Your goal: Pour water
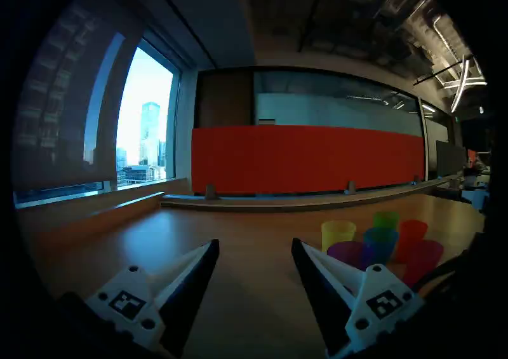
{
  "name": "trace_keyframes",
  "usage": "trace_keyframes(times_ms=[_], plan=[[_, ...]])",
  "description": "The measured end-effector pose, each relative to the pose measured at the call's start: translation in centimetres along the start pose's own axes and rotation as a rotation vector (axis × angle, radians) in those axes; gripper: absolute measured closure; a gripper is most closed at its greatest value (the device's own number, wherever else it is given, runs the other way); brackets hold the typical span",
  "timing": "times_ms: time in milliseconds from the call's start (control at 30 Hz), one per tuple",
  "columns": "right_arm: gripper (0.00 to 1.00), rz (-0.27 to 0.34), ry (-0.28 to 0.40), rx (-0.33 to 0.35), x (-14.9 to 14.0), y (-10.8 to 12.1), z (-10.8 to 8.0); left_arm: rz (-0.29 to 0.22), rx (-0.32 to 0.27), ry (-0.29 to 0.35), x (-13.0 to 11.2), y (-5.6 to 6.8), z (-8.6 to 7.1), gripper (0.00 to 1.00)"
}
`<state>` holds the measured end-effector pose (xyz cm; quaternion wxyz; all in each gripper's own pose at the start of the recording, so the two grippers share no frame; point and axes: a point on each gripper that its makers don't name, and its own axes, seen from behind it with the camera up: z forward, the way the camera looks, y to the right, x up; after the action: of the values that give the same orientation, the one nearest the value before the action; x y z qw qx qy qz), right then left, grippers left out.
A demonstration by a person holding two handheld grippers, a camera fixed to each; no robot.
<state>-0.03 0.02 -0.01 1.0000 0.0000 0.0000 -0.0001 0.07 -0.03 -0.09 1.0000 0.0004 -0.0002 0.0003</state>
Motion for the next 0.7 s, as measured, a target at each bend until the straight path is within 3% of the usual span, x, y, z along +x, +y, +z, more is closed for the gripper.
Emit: trace_keyframes(times_ms=[367, 700], plan=[[0.01, -0.001, 0.002, 0.006, 0.0, 0.1, -0.1, -0.010, -0.003, -0.008, 0.1, 0.0, 0.0, 0.16], [0.01, 0.025, 0.009, 0.036, 2.9, 0.1, -0.2, -0.021, -0.030, 0.005, 2.4, 0.0, 0.0, 0.16]])
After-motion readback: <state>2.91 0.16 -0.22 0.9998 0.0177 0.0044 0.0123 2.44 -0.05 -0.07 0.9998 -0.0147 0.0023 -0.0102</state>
